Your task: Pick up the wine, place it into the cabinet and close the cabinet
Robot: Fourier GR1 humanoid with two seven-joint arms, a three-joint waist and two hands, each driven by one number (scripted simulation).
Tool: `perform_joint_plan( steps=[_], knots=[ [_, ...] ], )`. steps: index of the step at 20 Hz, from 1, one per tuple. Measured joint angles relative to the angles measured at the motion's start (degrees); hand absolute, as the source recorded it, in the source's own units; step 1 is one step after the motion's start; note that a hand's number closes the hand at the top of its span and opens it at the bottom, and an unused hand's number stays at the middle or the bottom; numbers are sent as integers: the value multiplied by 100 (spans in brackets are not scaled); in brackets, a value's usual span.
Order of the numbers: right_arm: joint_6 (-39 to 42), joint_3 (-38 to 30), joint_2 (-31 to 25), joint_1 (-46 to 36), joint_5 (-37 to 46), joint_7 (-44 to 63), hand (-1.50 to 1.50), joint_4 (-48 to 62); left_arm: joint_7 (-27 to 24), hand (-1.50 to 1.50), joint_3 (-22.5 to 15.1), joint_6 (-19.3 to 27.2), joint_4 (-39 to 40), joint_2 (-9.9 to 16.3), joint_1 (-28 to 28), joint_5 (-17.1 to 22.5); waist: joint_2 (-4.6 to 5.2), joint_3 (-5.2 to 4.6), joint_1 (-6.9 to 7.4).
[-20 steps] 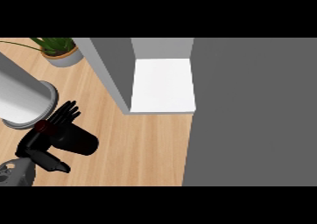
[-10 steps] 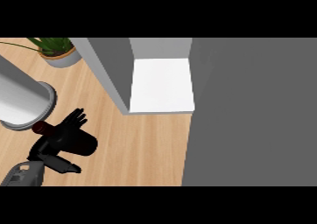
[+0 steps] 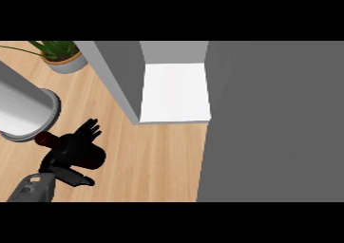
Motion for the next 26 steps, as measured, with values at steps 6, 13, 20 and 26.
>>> perform_joint_plan(
  steps=[6,13,20,26],
  knots=[
    [-22,-76,-25,-150,14,118,-150,12,-223,-150,-138,97,195,-94,-174,-29,6,-1,-3],
    [56,-94,-36,-36,2,119,-150,-12,-514,150,-213,309,351,-237,-311,-8,5,3,-14],
    [91,-108,11,16,-4,97,-150,-6,-430,150,-160,295,599,-399,-496,183,-2,10,4],
    [142,-162,9,59,0,100,-150,18,-210,150,-171,123,561,-486,-532,347,-13,13,53]
  ],
)
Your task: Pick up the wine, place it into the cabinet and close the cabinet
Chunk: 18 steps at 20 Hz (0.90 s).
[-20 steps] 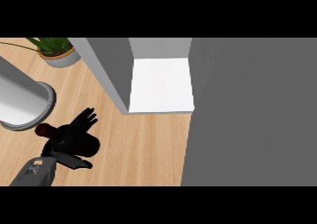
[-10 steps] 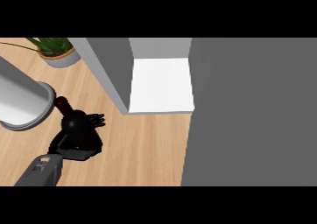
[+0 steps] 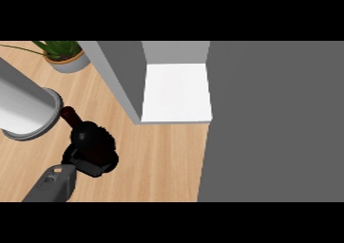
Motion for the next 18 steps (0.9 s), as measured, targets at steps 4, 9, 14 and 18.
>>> perform_joint_plan(
  steps=[4,9,14,18],
  knots=[
    [4,-45,23,28,-1,-34,-150,2,-62,150,575,647,-8,-216,195,579,-20,3,66],
    [55,-52,18,110,7,-64,-150,2,-378,150,1233,1379,-182,-509,467,1238,-36,11,100],
    [81,-66,28,123,16,-79,-150,0,-479,150,1317,1670,-636,-841,658,1509,-28,8,92],
    [183,-336,-66,97,-61,-51,-150,-2,29,150,1149,1730,-1545,-1054,986,1719,-34,11,110]
  ],
)
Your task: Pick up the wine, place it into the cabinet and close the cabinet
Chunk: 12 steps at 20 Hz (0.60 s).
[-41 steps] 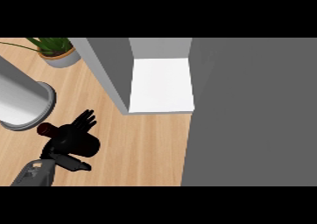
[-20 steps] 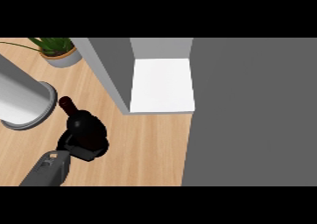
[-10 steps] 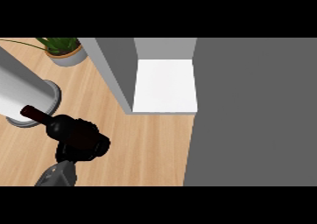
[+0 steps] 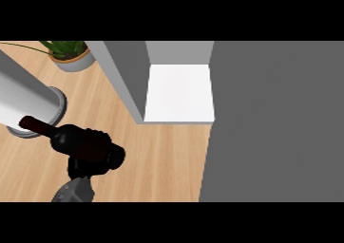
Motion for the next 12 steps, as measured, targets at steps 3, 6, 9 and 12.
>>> perform_joint_plan(
  steps=[3,6,9,12],
  knots=[
    [-22,74,67,-13,-1,23,-150,10,233,150,-251,63,-596,-134,267,16,-1,0,2],
    [-94,121,102,-153,11,125,-150,18,457,150,-735,243,-1298,-194,623,133,-2,-1,7],
    [-83,139,118,-123,12,122,-150,19,646,150,-1433,659,-1910,-234,873,359,-2,-2,-5],
    [-91,146,113,-95,-9,216,-150,-25,849,150,-1961,1126,-2505,-253,1078,571,1,-2,-19]
  ],
)
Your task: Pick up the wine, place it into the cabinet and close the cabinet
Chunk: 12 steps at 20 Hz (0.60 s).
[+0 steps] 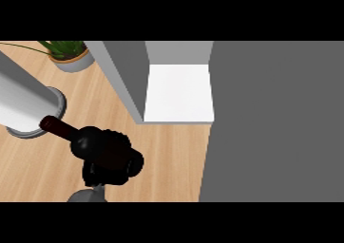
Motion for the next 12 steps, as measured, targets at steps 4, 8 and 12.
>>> perform_joint_plan(
  steps=[4,8,12],
  knots=[
    [82,-173,-35,-57,-67,-94,-150,106,247,150,-791,807,-695,-11,175,244,5,-1,-5],
    [206,-270,-65,4,-107,-173,-150,161,357,150,-1385,1453,-1002,-15,187,564,10,-1,-17],
    [225,-255,-48,0,-127,-142,-150,163,297,150,-1796,2014,-1023,-17,65,934,14,-2,-25]
  ],
)
